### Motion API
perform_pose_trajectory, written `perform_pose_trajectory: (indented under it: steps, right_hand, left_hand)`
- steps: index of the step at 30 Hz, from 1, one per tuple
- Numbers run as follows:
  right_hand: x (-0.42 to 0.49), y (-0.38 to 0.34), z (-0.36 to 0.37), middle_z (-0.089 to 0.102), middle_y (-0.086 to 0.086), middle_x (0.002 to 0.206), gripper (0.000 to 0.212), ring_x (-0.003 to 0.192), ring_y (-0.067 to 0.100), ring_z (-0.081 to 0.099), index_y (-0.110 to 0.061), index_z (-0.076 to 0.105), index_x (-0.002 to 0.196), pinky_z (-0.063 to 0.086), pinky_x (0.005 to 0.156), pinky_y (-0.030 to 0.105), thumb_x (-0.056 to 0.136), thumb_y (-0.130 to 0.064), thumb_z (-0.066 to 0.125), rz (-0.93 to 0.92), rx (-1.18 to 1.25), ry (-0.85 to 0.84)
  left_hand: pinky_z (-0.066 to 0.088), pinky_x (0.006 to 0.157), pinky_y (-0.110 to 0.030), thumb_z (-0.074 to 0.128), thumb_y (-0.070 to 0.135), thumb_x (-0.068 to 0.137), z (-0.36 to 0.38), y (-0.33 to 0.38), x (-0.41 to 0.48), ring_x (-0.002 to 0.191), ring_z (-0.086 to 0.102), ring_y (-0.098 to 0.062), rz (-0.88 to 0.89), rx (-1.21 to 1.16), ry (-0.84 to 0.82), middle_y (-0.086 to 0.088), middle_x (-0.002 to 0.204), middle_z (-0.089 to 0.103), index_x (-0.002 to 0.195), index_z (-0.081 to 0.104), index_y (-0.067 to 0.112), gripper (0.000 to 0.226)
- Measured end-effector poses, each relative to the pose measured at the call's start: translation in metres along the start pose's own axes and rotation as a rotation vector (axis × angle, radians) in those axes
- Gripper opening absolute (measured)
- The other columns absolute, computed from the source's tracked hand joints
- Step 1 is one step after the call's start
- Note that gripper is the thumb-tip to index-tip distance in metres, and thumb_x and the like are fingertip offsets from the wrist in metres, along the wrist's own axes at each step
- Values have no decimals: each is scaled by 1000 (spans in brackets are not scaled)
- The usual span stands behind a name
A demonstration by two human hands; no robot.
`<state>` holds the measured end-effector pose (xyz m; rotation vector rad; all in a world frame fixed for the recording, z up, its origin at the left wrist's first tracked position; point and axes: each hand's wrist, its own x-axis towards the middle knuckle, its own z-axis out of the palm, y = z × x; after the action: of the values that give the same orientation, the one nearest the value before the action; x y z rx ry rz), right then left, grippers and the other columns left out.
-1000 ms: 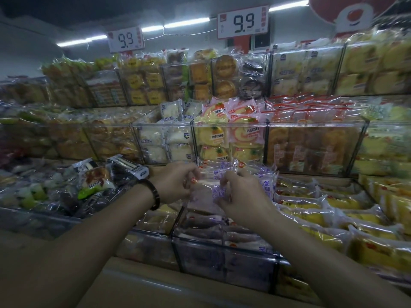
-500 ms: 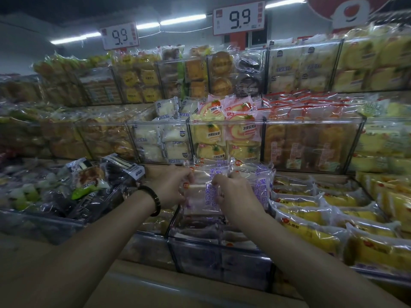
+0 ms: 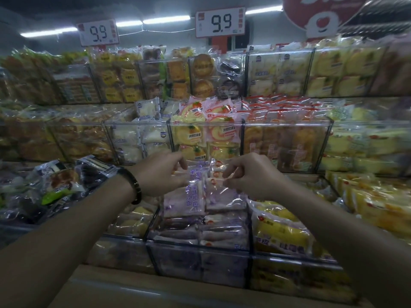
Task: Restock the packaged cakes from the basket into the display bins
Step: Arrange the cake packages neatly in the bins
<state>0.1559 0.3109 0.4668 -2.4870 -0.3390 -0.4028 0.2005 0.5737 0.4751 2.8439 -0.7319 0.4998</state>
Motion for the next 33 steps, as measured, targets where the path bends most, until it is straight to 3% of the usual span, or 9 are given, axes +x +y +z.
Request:
perform_pose_trajectory:
  steps: [4,7,9,13,21,27,31,33]
  right_hand:
    - [-15,16,-41,77,-5,76,4,65,8,75,-25,79,91,62,64,27,92,-28,80,22,-26,-22]
    - [-26,29,-71,78,-6,77,6,66,7,74,-26,80,88,62,64,27,93,-29,78,52,-72,4]
    - [-31,38,-89,77,-6,77,7,66,8,73,-26,81,89,59,62,26,93,-30,78,72,-124,24]
    - [-34,59,-118,75,-4,76,9,66,10,71,-26,81,93,58,58,25,92,-35,78,113,-214,35]
    - [-12,127,-139,72,-10,91,8,84,10,67,-27,81,96,52,65,21,91,-21,78,154,-508,-20]
    - [18,176,-113,73,1,93,13,85,20,71,-19,77,102,65,76,35,90,-24,76,215,-591,-103]
    - [32,202,-93,66,-5,92,16,81,16,65,-26,78,107,56,67,26,93,-20,74,223,-579,-122]
    - [35,212,-87,71,-6,98,18,86,17,66,-30,79,110,60,75,30,93,-26,73,203,-544,-139]
  left_hand:
    - [53,75,-25,69,56,92,-18,54,10,88,60,1,134,-66,-140,16,101,65,109,66,37,26]
    - [57,79,-27,69,54,94,-26,86,26,90,63,0,226,-69,-233,17,102,68,109,70,37,23]
    - [58,80,-29,69,51,94,-29,103,40,90,64,-1,273,-75,-241,16,101,69,108,70,36,21]
    - [49,68,-21,71,46,94,-25,136,75,84,63,1,350,-28,-197,17,94,70,104,73,35,15]
    - [60,78,-33,73,32,94,25,183,147,89,64,-10,350,-1,-236,11,97,68,103,73,31,9]
    - [62,78,-36,64,13,98,83,215,188,88,65,-24,314,153,-250,-4,113,61,113,73,25,21]
    - [62,80,-38,66,20,98,110,212,203,96,67,-26,304,180,-246,-4,117,66,118,70,25,21]
    - [59,81,-35,68,27,98,121,204,206,104,66,-26,300,186,-269,-2,123,66,124,68,27,26]
